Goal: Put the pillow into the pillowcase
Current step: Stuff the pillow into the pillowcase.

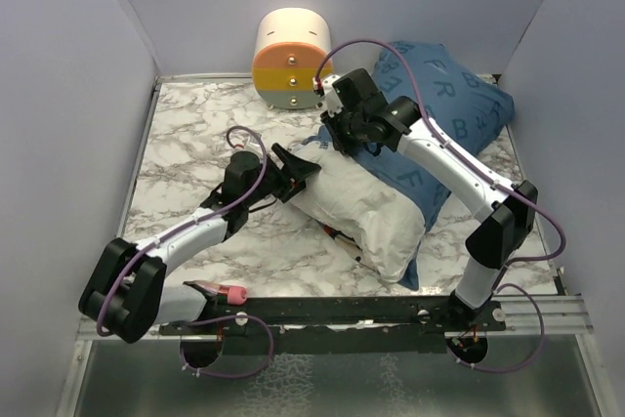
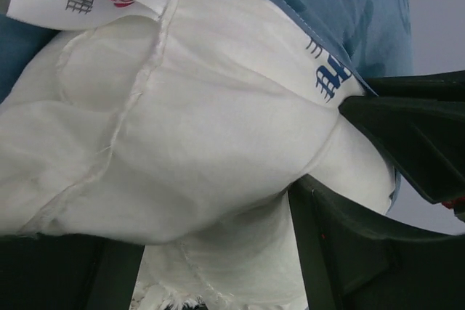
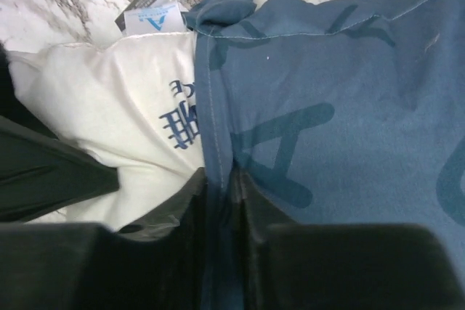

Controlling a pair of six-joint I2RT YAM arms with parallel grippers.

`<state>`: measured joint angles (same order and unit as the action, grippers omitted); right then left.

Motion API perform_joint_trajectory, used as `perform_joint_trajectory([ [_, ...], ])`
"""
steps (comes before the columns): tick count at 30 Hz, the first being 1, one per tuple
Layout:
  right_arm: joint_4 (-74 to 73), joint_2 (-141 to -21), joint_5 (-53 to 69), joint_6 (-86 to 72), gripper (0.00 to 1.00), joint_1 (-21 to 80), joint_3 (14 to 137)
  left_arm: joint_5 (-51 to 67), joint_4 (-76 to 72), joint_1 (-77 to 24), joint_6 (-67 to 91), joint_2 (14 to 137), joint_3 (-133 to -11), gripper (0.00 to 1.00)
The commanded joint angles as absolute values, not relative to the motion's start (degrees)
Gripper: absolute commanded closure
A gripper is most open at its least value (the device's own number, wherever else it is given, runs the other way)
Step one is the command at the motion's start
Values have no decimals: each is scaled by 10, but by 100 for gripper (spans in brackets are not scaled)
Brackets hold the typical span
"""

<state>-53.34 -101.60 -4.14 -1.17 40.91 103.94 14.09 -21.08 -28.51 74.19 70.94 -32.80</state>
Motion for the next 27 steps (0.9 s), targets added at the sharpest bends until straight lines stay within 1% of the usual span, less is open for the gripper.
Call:
perform_joint_trajectory([
  [1, -536, -987, -42, -22, 89, 406, 1025, 175, -270, -284, 712, 751, -366, 31],
  [3, -522, -984, 1, -39, 94, 406, 1028, 185, -284, -285, 703, 769, -374, 39],
  [5, -503, -982, 60, -58, 97, 404, 1030, 194, -301, -287, 698, 783, -382, 51],
  [9, -465, -989, 163, -103, 98, 404, 1039, 221, -334, -293, 684, 820, -407, 69],
  [11, -471, -997, 159, -103, 97, 404, 1052, 236, -338, -298, 676, 841, -421, 80],
  [13, -490, -1002, 121, -85, 94, 404, 1064, 244, -336, -302, 668, 852, -430, 89],
  [15, -527, -1008, 38, -54, 85, 404, 1073, 243, -330, -303, 660, 857, -429, 94],
  [16, -542, -1006, -11, -41, 79, 404, 1072, 243, -326, -302, 655, 857, -428, 96],
  [18, -556, -995, -87, -15, 69, 402, 1052, 236, -315, -302, 644, 860, -425, 97],
  [19, -558, -990, -102, -9, 66, 397, 1045, 236, -312, -302, 639, 864, -424, 97],
  [25, -561, -982, -121, -4, 58, 394, 1021, 252, -313, -302, 628, 911, -434, 99],
  [27, -559, -984, -134, -4, 57, 394, 1014, 257, -305, -302, 620, 924, -443, 99],
])
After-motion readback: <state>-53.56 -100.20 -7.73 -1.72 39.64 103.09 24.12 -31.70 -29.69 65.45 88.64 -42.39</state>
